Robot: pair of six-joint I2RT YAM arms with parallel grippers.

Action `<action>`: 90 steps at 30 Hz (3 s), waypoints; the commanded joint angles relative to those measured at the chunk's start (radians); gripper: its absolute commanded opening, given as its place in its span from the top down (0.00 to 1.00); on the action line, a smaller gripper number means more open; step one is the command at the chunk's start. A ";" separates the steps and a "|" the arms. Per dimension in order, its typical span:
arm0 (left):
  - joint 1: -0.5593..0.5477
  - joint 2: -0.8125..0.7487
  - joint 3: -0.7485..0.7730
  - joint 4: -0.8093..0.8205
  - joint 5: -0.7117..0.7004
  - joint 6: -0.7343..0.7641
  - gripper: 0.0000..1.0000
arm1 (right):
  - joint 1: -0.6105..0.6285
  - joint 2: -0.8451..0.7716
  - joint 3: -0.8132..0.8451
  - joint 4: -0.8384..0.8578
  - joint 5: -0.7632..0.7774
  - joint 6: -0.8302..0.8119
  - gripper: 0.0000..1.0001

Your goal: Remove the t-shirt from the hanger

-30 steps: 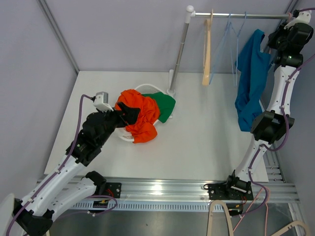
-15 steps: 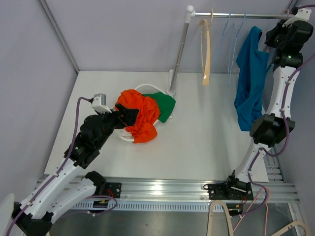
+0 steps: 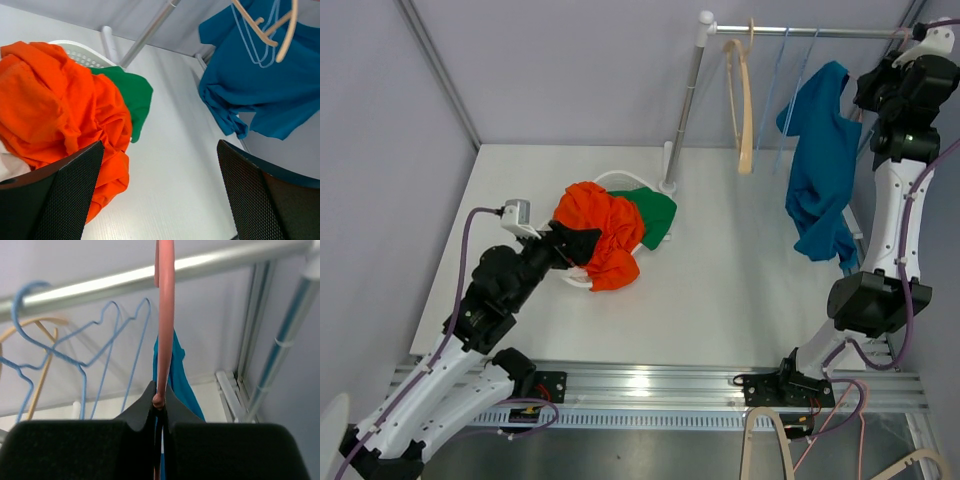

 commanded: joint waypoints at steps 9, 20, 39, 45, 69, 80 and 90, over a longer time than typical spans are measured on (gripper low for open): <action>-0.163 0.032 0.018 0.223 0.306 0.207 0.00 | 0.046 -0.273 -0.127 -0.204 0.287 0.210 1.00; -0.654 0.480 0.294 0.328 0.099 0.511 0.01 | 0.134 -0.483 -0.240 -0.336 0.244 0.250 1.00; -0.757 0.908 0.621 0.521 0.263 0.543 0.00 | 0.213 -0.551 -0.305 -0.367 0.237 0.297 1.00; -0.772 1.014 0.736 0.485 0.280 0.519 0.00 | 0.221 -0.539 -0.268 -0.386 0.240 0.297 1.00; -0.961 0.971 0.923 0.176 0.816 0.679 0.99 | 0.247 -0.444 -0.164 -0.400 0.257 0.294 1.00; -0.956 1.120 0.871 -0.029 0.972 0.655 0.99 | 0.260 -0.350 0.028 -0.586 0.264 0.231 1.00; -0.532 0.890 0.586 0.143 0.309 0.034 0.99 | 0.296 -0.275 0.246 -0.859 0.361 0.149 1.00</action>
